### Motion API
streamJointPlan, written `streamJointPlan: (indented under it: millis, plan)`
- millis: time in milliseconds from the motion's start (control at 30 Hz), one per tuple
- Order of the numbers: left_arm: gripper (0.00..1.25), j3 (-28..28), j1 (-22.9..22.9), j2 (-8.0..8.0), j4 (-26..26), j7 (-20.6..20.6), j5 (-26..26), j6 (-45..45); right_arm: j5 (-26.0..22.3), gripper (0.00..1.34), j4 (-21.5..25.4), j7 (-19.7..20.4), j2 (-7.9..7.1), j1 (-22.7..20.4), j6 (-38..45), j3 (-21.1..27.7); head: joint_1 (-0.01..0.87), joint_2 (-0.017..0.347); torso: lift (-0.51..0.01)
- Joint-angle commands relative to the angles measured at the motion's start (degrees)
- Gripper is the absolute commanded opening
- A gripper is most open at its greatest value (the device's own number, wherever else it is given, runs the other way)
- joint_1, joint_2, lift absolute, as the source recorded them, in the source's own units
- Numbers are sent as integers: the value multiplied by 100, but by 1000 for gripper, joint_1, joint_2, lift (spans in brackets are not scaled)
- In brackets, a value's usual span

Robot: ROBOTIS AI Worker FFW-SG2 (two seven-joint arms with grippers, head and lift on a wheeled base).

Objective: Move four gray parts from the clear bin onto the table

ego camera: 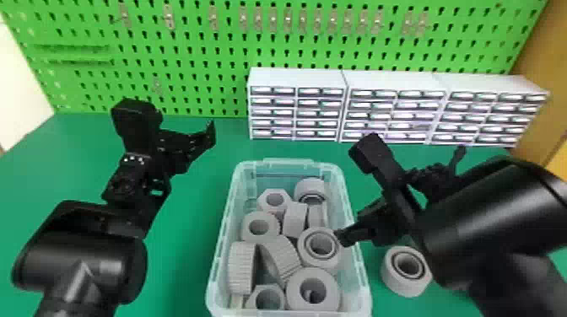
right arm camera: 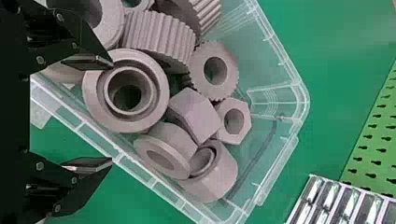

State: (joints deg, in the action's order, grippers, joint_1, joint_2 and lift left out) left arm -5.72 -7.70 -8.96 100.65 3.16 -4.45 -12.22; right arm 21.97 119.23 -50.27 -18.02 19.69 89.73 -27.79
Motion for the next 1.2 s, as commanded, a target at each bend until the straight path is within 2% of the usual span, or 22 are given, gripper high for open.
streamJointPlan:
  millis: [0,233,467,667,1167]
  plan:
    - [1078,-16,-12,0,-11,0,5,0,70,813,-57,0,27,88,35,-78,678,34,-50]
    - [1081,-43,-30,0,-19,0,5,0,35,816,-242,0,176,158,35,-131,678,34,-50]
    - [1080,-52,-39,0,-37,0,5,0,-352,816,-699,0,141,369,35,-333,678,34,-50]
    - [1080,-60,-39,0,-37,0,5,0,-422,816,-936,0,150,448,35,-412,678,34,-50]
    - [1081,-78,-48,0,-63,0,-4,0,-457,812,-1165,-26,124,870,27,-878,678,34,-50]
